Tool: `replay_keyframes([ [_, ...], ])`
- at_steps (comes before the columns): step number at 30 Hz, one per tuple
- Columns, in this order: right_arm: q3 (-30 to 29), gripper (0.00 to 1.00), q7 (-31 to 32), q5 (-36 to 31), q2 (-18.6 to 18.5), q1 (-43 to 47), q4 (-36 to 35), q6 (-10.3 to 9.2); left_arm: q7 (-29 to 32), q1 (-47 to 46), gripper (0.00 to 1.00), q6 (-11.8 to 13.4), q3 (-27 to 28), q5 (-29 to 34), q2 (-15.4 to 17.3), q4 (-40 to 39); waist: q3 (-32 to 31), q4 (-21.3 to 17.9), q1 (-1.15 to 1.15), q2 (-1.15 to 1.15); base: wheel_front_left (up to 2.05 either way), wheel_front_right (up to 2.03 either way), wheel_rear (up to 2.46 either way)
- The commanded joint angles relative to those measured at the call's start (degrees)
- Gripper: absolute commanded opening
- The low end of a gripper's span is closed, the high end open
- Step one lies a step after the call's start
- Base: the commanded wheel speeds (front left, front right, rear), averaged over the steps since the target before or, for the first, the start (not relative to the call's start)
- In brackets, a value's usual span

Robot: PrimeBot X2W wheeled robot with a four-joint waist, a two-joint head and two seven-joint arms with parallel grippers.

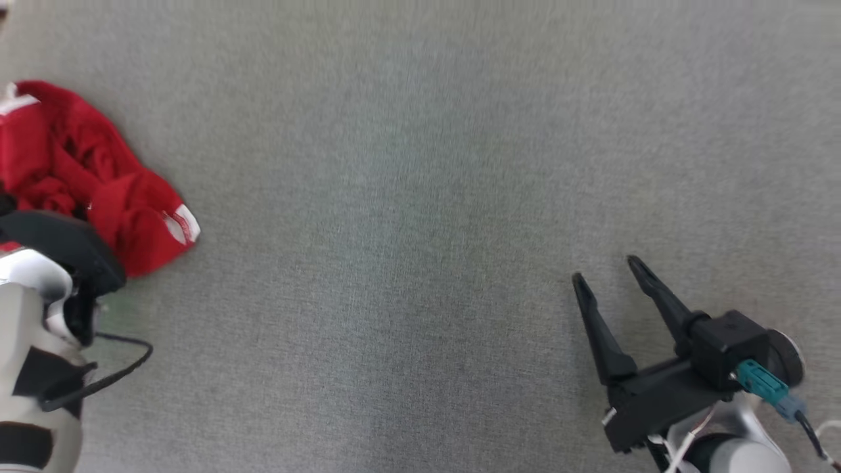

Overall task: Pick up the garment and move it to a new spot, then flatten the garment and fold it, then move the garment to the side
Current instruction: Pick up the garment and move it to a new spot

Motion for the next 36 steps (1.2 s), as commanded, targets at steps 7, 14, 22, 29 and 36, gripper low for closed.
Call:
replay_keyframes([
  [7, 0.04, 1.00, -5.61, 2.33, 3.69, -1.82, 7.15, 0.03, 1.88, -1.97, 0.00, -3.17, -1.85, 0.94, 5.78, -5.19, -12.73, -2.13, 0.00, 0.00, 0.00, 0.00, 0.00],
  [14, -0.97, 1.00, -10.22, 3.59, 5.76, -0.95, 13.28, 0.03, 6.45, -4.23, 0.00, -4.58, -5.73, 2.30, 7.55, -15.93, -20.51, -4.95, 0.00, 0.00, 0.00, 0.00, 0.00],
  [22, -2.20, 1.00, -11.66, 4.29, 6.07, -0.78, 16.01, 0.03, 10.98, -0.27, 0.00, -5.06, -9.57, -1.03, 2.16, -33.28, -24.40, -11.02, 0.00, 0.00, 0.00, 0.00, 0.00],
  [29, -2.49, 1.00, -10.81, 4.28, 6.08, -1.33, 15.20, 0.03, 9.69, 7.42, 0.00, -2.84, -13.09, -1.97, -4.75, -43.95, -22.22, -18.40, 0.00, 0.00, 0.00, 0.00, 0.00],
  [36, -2.85, 1.00, -10.64, 4.19, 6.08, -2.00, 14.19, 0.03, 7.84, 15.28, 0.00, -2.66, -17.14, -2.98, -10.58, -43.24, -18.49, -25.98, 0.00, 0.00, 0.00, 0.00, 0.00],
])
